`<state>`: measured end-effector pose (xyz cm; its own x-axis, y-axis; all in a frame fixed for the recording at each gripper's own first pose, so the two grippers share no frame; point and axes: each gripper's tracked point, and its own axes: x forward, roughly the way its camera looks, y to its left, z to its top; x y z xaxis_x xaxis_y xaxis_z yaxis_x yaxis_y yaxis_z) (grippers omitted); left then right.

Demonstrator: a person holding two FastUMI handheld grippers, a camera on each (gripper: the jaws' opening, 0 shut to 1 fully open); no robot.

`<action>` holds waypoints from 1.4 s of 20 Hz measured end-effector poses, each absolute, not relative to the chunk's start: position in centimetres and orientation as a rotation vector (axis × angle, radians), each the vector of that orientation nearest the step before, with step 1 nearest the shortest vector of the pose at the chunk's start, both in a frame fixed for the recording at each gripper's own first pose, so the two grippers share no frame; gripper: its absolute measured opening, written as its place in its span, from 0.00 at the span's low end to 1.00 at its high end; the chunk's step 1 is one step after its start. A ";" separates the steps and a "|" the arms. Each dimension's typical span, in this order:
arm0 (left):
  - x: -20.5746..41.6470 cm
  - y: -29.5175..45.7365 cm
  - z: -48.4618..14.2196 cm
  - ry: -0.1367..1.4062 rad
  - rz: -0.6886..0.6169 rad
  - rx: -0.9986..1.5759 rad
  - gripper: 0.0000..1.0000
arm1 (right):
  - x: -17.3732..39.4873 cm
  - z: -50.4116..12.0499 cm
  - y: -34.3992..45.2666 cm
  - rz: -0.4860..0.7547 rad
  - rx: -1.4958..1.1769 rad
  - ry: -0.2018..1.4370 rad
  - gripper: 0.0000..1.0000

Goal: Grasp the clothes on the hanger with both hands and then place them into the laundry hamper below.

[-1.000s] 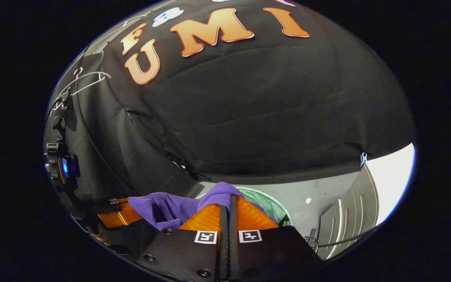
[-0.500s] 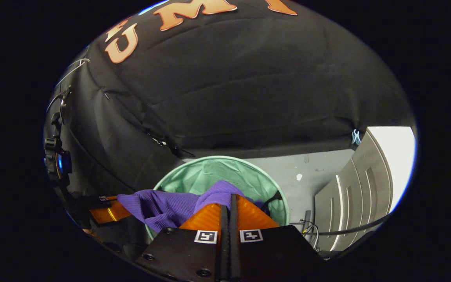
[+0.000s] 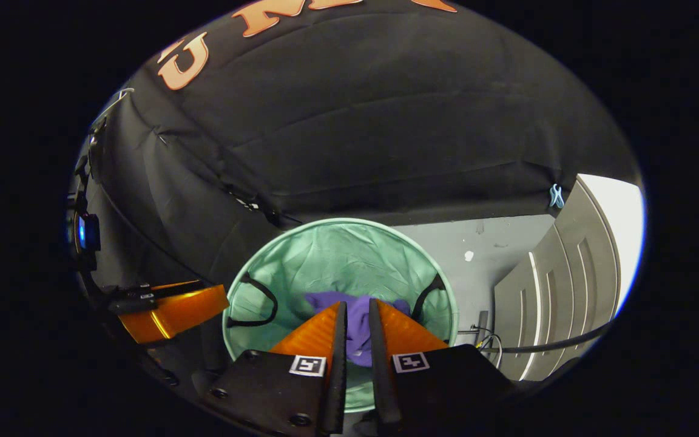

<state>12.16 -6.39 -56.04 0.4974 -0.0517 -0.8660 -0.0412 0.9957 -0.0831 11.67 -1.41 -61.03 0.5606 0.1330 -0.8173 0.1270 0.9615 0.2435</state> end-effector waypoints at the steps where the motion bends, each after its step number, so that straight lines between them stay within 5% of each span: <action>1: 12.1 -6.3 -55.5 1.040 -0.013 -0.087 0.92 | 11.7 -60.5 -1.2 0.009 0.298 0.971 0.41; 8: 11.1 -7.7 -49.8 0.943 -0.057 -0.083 0.90 | 11.0 -54.8 -1.3 0.023 0.273 0.894 0.92; 13: 11.1 -7.5 -44.7 0.841 -0.043 -0.059 0.90 | 10.6 -48.7 -1.7 0.018 0.238 0.792 0.91; 14: 11.4 -7.4 -43.4 0.815 -0.040 -0.054 0.90 | 10.6 -47.3 -1.6 0.019 0.228 0.766 0.99; 28: 10.9 -6.8 -21.0 0.303 -0.026 -0.082 0.96 | 9.5 -27.5 -1.5 0.031 0.115 0.406 0.98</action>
<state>10.86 -6.83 -21.01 0.9541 -0.0376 -0.2973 0.0128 0.9963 -0.0849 9.49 -1.45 -27.46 0.9182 0.0531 -0.3925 -0.0071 0.9930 0.1178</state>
